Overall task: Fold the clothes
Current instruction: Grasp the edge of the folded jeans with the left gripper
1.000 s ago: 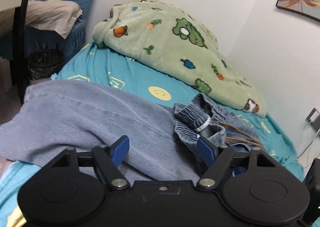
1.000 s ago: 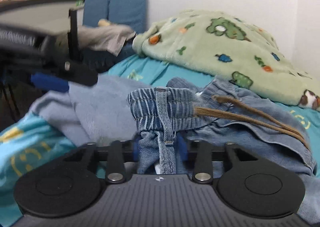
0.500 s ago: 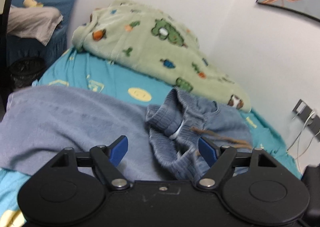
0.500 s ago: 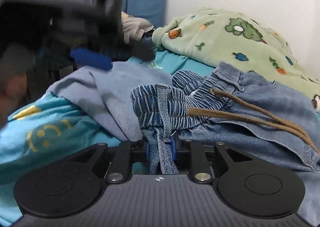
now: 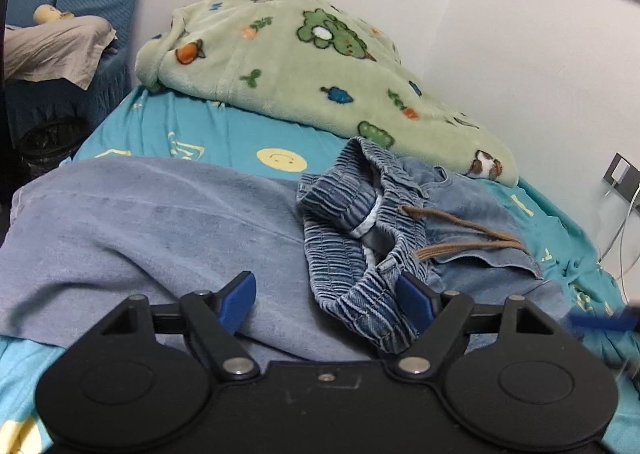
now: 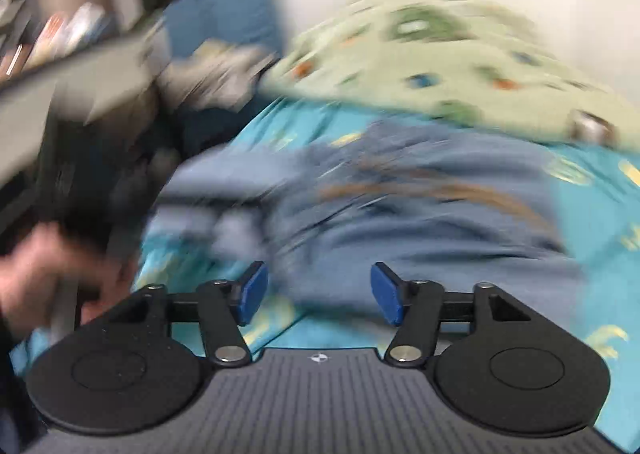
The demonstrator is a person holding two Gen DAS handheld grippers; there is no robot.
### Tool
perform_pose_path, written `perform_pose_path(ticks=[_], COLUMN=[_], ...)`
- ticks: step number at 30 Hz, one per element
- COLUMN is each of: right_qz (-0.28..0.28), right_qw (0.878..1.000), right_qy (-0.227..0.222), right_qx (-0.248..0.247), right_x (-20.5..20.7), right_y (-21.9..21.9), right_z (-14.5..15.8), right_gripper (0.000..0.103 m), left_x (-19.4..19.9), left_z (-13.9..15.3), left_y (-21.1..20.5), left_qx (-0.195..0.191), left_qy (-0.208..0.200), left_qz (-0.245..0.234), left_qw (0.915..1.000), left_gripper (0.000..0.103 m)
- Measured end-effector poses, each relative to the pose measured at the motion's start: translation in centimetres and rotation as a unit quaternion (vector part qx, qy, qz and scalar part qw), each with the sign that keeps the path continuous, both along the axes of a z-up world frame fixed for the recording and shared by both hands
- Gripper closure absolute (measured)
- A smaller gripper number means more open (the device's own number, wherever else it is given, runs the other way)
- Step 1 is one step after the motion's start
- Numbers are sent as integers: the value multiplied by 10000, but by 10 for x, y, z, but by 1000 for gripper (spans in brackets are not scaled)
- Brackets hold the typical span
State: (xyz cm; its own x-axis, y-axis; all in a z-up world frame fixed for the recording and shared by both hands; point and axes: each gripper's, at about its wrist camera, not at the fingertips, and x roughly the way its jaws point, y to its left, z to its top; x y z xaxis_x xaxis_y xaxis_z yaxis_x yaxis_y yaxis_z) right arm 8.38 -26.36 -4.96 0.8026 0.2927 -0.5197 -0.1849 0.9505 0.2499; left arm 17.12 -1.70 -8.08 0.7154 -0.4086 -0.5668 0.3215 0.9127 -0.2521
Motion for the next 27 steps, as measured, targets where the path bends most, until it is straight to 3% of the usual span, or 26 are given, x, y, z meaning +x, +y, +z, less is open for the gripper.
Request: perform_pose_path(ticks=[1, 4, 8, 13, 17, 20, 23, 26, 27], right_qz=[-441, -1569, -2075, -1672, -1192, -1003, -1086, -1151, -1150], right_qw=[9988, 9833, 9687, 9826, 9907, 9940, 9927, 9915, 9915], right_qy=[42, 467, 723, 310, 155, 202, 214, 238, 249], right_qx=[203, 794, 1157, 742, 631, 377, 473, 557, 554], right_x=[4, 20, 30, 47, 57, 61, 63, 64, 63], right_y=[-20, -77, -108, -73, -43, -32, -33, -36, -35], right_z=[3, -6, -24, -34, -43, -49, -51, -50, -50], right_gripper=[27, 27, 30, 31, 31, 30, 28, 26, 26], left_x=[1, 3, 3, -1, -8, -9, -8, -8, -6], left_z=[-2, -10, -10, 2, 13, 10, -10, -35, -43], left_y=[0, 1, 6, 19, 59, 102, 134, 148, 148], left_qx=[37, 148, 19, -241, -1003, -1838, -2644, -3448, -3641], left_qy=[57, 213, 282, 335, 571, 947, 1564, 2056, 2134], left_qz=[24, 82, 124, 427, 906, 1508, 2028, 2226, 2238], left_qw=[10000, 9996, 9995, 9982, 9892, 9667, 9298, 8884, 8785], left_gripper=[28, 27, 26, 27, 27, 26, 26, 25, 25])
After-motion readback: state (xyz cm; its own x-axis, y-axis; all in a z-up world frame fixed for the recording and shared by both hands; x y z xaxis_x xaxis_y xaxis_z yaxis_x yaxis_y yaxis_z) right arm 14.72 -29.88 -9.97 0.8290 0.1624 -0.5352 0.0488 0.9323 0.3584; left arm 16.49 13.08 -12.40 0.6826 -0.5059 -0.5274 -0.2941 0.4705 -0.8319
